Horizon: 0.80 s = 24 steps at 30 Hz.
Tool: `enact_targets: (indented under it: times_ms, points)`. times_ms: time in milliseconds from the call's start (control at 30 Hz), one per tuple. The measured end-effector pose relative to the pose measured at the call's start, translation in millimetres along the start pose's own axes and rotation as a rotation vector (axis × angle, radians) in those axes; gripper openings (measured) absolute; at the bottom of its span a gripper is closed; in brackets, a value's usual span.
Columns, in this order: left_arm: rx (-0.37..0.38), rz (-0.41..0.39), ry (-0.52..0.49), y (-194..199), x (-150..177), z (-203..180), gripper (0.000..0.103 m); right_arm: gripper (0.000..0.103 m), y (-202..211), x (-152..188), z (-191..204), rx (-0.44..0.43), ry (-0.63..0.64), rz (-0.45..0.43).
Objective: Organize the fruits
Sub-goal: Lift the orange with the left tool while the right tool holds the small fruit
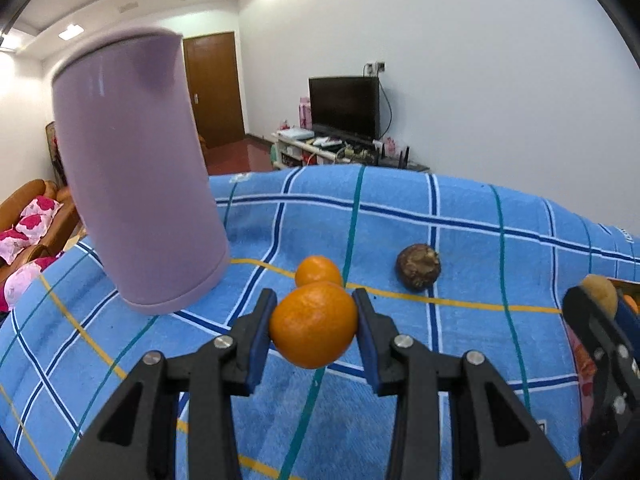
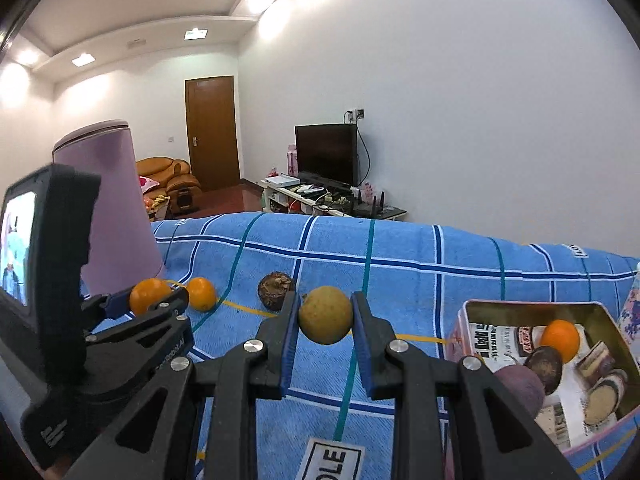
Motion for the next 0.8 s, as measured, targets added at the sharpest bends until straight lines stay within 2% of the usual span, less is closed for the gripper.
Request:
enact_targets:
  times_ms: [333, 800]
  points:
    - [-0.027, -0.069, -0.036, 21.1, 4.9, -5.1, 0.041, 0.028, 7.9, 3.4, -4.7, 0.008, -0.019, 0.003]
    - [-0.027, -0.088, -0.045, 29.8, 8.8, -6.6, 0.041, 0.028, 11.5, 6.5, -7.2, 0.010, -0.025, 0.004]
Point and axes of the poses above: each gripper's, at about its wrist camera, not at the fingertips, and y roughly against the way its jaws point, z to its left, x to its underside, the point moved 10 cm from there along -y, roughly the way its jaws point, and after that the axes turned 13 degrees about z, right-handed, at the moved point
